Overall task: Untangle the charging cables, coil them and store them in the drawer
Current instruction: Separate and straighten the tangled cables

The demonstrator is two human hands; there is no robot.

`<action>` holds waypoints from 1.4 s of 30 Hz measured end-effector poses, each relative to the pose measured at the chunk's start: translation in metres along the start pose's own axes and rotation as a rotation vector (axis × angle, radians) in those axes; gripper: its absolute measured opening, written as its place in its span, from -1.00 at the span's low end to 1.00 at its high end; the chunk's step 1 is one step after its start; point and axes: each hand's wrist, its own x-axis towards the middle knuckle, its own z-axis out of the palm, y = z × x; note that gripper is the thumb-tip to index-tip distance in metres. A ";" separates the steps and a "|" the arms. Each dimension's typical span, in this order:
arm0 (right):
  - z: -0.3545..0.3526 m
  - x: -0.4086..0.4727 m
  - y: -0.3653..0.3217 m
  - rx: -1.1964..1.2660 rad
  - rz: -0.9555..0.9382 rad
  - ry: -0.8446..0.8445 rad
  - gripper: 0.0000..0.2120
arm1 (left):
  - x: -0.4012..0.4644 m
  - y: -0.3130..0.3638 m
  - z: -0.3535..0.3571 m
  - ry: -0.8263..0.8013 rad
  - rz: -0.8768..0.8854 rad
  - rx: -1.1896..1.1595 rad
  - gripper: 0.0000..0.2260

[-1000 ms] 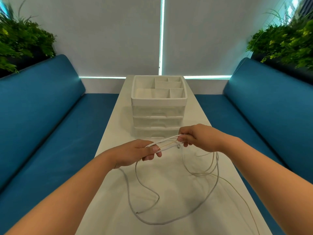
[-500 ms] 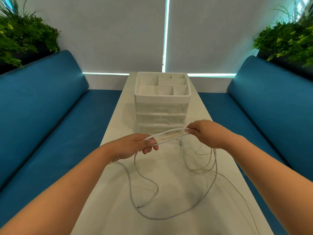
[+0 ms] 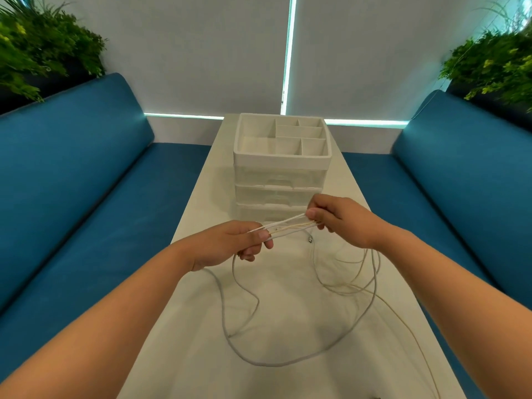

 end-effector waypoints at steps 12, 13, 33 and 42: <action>0.016 0.020 -0.018 0.152 -0.060 -0.084 -0.80 | -0.004 0.004 0.003 0.027 -0.004 -0.104 -0.70; 0.017 0.022 -0.019 0.112 -0.071 -0.084 -0.79 | -0.004 0.004 0.003 0.030 -0.001 -0.103 -0.70; 0.024 0.001 -0.013 -0.171 -0.119 -0.057 -0.60 | -0.002 0.003 0.006 -0.023 -0.020 -0.004 -0.69; -0.007 -0.019 0.026 -0.420 0.060 -0.013 -0.50 | -0.005 -0.001 -0.007 -0.040 -0.021 0.175 -0.69</action>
